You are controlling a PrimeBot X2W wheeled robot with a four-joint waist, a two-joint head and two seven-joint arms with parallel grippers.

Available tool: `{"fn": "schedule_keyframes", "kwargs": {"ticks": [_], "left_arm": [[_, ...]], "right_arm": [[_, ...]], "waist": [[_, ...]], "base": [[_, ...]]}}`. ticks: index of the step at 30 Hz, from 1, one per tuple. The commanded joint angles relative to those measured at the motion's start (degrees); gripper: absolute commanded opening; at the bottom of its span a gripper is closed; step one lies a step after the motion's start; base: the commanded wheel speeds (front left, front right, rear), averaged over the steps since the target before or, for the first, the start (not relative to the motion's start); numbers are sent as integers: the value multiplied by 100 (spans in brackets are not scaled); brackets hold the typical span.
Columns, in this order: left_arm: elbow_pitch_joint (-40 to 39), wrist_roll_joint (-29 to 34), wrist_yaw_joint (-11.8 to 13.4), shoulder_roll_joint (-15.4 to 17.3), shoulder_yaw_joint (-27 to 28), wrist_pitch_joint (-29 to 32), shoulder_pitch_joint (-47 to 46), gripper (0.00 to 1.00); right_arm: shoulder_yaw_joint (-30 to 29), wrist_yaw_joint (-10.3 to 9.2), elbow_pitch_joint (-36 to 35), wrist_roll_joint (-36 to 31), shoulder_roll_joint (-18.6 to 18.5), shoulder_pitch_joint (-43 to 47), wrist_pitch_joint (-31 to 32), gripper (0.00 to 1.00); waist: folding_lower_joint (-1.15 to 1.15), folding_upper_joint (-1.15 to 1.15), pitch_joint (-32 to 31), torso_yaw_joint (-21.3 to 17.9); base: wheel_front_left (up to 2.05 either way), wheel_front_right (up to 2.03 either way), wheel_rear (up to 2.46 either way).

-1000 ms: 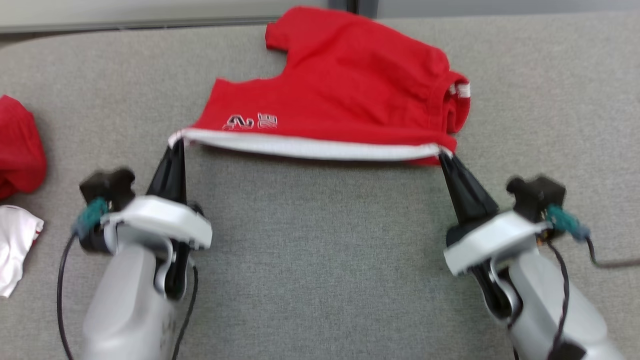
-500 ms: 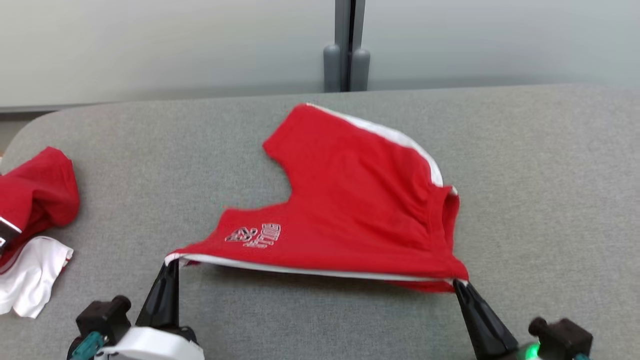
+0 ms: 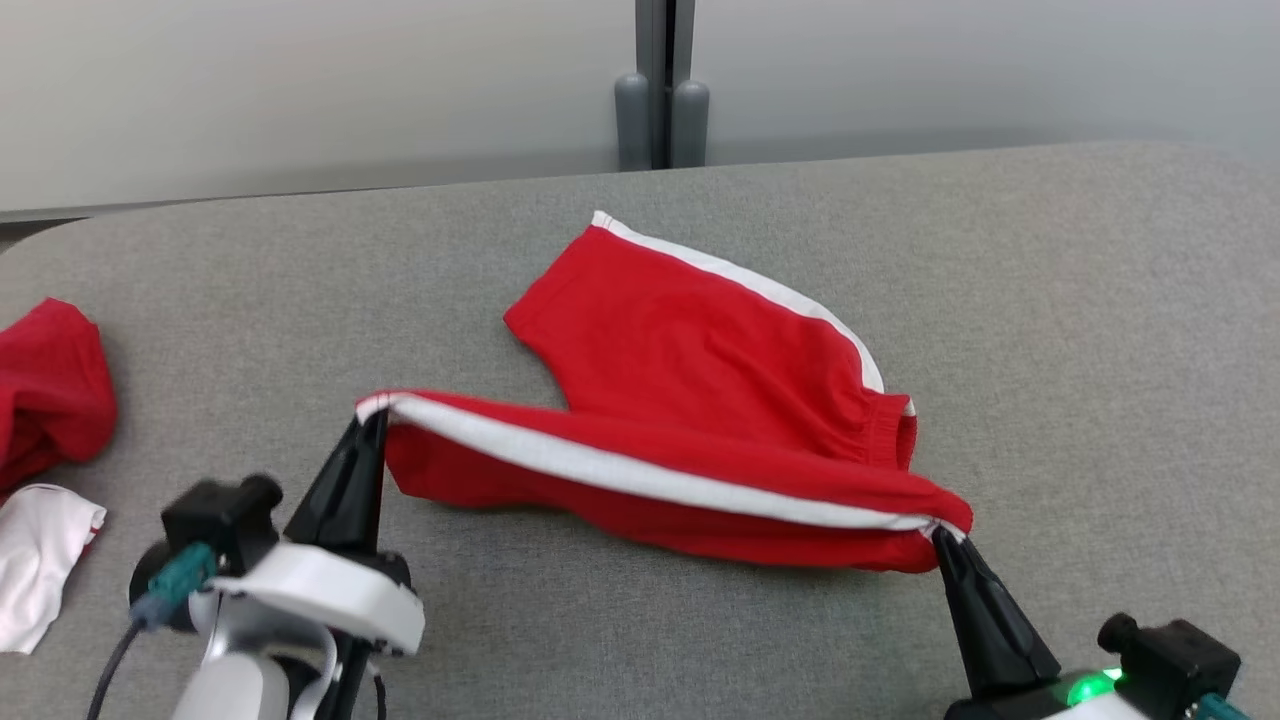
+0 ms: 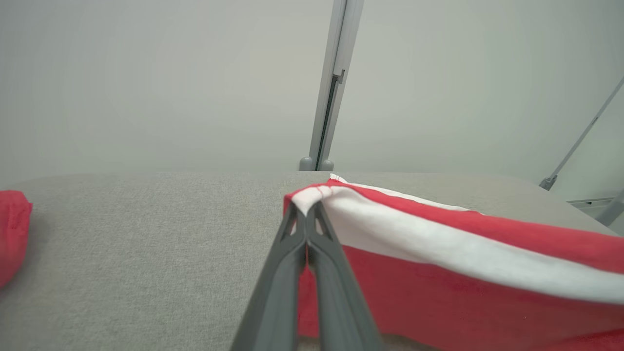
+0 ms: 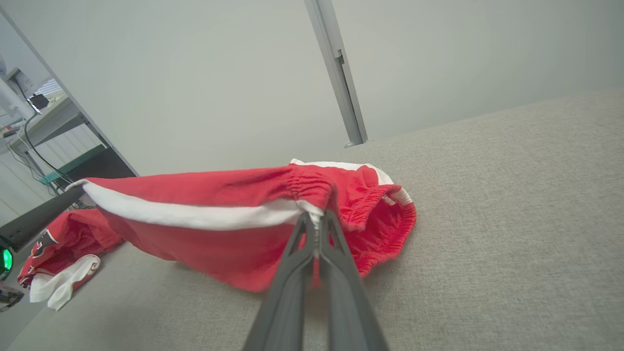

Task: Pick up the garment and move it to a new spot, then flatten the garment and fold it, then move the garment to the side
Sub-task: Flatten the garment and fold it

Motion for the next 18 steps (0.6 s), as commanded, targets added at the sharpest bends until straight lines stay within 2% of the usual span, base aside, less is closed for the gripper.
{"fn": "schedule_keyframes", "kwargs": {"ticks": [1,11,18], "left_arm": [[74,-3,-36,64,-21,39,-261,0],[1861,-82,-289,400,-410,436,-3007,0],[3403,-130,-341,567,-748,380,-4469,0]], "right_arm": [[-48,-1,46,65,14,-153,-17,0],[154,-1,788,615,119,-1749,-353,0],[414,-1,1526,899,147,-2720,-793,0]], "waist": [[0,0,199,-80],[0,0,1387,-752],[0,0,1833,-1188]], "base": [[0,0,0],[0,0,0],[0,0,0]]}}
